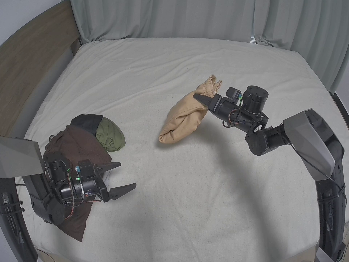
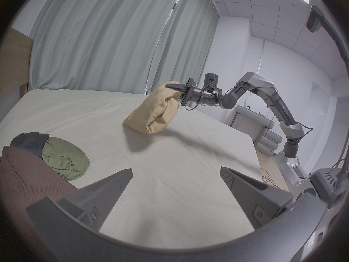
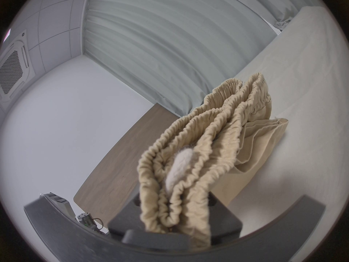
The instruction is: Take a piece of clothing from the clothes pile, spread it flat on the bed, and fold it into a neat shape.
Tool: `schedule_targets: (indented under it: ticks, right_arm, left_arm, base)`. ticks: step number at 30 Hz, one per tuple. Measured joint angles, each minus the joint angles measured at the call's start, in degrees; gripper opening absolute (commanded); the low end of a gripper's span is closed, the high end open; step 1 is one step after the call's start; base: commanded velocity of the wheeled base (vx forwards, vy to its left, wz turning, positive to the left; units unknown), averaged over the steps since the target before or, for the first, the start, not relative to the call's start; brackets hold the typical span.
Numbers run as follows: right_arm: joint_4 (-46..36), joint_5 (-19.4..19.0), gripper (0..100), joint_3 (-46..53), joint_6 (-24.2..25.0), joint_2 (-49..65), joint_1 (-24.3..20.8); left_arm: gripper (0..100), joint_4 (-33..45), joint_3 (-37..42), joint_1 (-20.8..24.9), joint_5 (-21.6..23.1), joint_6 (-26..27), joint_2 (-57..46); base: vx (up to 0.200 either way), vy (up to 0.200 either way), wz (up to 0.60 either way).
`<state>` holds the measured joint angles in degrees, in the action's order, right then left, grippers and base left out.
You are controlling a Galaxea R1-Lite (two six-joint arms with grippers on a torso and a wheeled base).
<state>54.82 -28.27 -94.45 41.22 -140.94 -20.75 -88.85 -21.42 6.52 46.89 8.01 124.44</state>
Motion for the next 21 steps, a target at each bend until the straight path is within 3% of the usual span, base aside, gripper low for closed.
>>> schedule_targets:
  ticks: [11,21]
  right_arm:
    - [-0.33,-0.02,0,-3.71,1.89,-7.98,2.86]
    - [7.01,0.11,0,7.24,1.87,-9.45,3.41]
  left_arm:
    - [100,0.02,0.3,-0.11,0.05,0.0,0.45]
    - [100,0.02,0.32,-0.16,0.33,0.0,0.54]
  base:
    - [0.0,0.0,0.0]
    - [0.0,0.0,0.0]
